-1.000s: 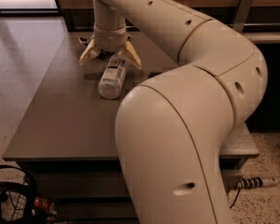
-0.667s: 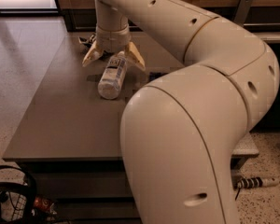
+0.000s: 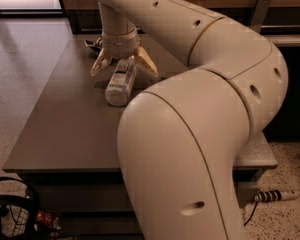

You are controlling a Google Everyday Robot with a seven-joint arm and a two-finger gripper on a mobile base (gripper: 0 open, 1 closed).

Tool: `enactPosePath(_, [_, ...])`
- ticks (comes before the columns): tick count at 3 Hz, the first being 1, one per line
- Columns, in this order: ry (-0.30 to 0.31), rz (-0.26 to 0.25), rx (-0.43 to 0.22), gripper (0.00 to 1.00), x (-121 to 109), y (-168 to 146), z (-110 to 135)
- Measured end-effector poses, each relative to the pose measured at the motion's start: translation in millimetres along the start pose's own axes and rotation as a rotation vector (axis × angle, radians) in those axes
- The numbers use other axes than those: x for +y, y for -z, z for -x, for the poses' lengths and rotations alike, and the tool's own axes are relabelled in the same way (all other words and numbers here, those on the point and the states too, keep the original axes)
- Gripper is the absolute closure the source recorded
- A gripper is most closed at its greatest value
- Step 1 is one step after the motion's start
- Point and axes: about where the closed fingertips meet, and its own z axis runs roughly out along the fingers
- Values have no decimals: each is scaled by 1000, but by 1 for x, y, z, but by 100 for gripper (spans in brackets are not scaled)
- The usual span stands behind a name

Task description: Place blue plastic bottle upright

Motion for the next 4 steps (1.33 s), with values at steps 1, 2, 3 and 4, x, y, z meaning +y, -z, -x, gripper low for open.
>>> enactPosePath(1, [1, 11, -12, 17, 3, -2, 4])
enactPosePath(2, [2, 19, -21, 41, 6, -5, 7])
enactPosePath(3, [3, 28, -31, 72, 8, -8, 11])
enactPosePath(4, [3, 31, -35, 95, 10, -10, 13])
